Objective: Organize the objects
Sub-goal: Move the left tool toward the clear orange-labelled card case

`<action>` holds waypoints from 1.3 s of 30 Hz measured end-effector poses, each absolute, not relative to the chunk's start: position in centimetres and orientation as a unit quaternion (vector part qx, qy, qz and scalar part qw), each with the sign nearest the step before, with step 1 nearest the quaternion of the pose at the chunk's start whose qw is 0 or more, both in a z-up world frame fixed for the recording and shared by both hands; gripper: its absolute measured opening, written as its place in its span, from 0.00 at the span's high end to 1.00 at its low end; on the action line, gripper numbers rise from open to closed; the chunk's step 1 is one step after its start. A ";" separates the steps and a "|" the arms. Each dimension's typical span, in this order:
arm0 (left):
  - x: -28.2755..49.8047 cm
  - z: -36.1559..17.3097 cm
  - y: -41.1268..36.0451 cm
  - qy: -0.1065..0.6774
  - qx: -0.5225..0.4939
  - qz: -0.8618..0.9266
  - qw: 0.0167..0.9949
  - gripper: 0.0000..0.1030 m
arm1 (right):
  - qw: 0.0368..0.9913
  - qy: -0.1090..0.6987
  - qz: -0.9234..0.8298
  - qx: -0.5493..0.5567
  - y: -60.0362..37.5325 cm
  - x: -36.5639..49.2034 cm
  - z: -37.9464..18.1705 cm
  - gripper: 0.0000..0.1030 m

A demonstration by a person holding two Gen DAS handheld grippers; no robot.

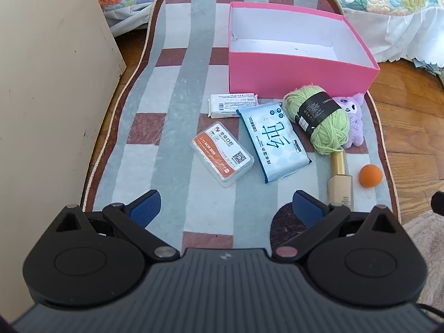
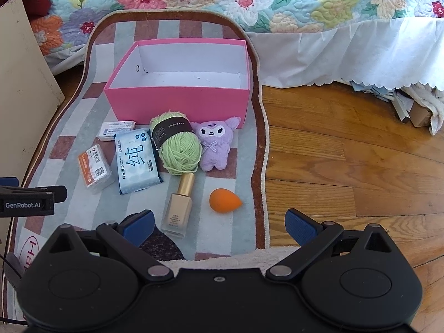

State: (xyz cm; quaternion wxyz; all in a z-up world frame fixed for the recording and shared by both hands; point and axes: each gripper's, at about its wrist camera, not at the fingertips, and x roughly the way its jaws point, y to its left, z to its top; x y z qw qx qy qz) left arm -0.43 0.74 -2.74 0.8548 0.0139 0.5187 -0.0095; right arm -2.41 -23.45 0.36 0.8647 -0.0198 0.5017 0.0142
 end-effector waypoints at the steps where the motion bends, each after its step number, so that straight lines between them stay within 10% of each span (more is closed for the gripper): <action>1: -0.5 -2.7 0.7 0.517 0.015 -0.009 0.856 0.00 | 0.865 0.502 0.014 -0.021 -23.3 -2.4 0.3 0.01; 39: -0.3 -0.8 1.4 0.487 -0.027 -0.047 0.872 0.00 | 0.862 0.506 0.009 -0.024 -22.6 -2.5 -0.1 0.01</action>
